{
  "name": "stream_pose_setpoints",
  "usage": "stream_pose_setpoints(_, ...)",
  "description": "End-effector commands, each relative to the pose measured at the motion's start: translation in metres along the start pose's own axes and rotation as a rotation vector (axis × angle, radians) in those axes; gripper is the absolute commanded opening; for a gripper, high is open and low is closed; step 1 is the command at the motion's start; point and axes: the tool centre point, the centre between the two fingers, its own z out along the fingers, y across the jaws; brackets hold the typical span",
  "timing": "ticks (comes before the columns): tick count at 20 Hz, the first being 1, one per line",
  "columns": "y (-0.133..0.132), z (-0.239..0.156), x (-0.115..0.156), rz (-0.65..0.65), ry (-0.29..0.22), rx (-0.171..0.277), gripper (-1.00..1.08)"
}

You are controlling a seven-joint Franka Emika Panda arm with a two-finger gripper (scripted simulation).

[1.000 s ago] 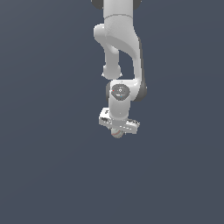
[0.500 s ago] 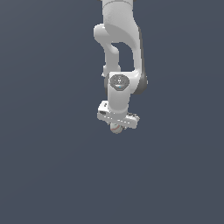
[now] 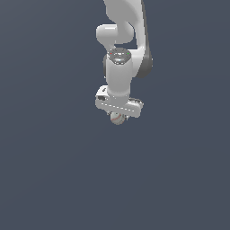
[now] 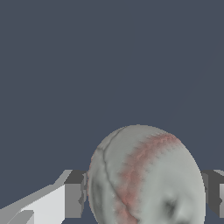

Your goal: Pick up the object and move it to a goal position.

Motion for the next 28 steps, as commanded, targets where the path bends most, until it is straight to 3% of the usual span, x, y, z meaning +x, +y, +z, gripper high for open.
stream_pose_setpoints(1, 0.006, -0.026, -0.006, 0.0, 0.002, 0.001, -1.0)
stream_pose_setpoints(20, 0.052, -0.231, -0.054, 0.001, 0.002, 0.001, -1.0)
stream_pose_setpoints(28, 0.065, -0.294, -0.066, 0.001, 0.002, 0.0, -1.0)
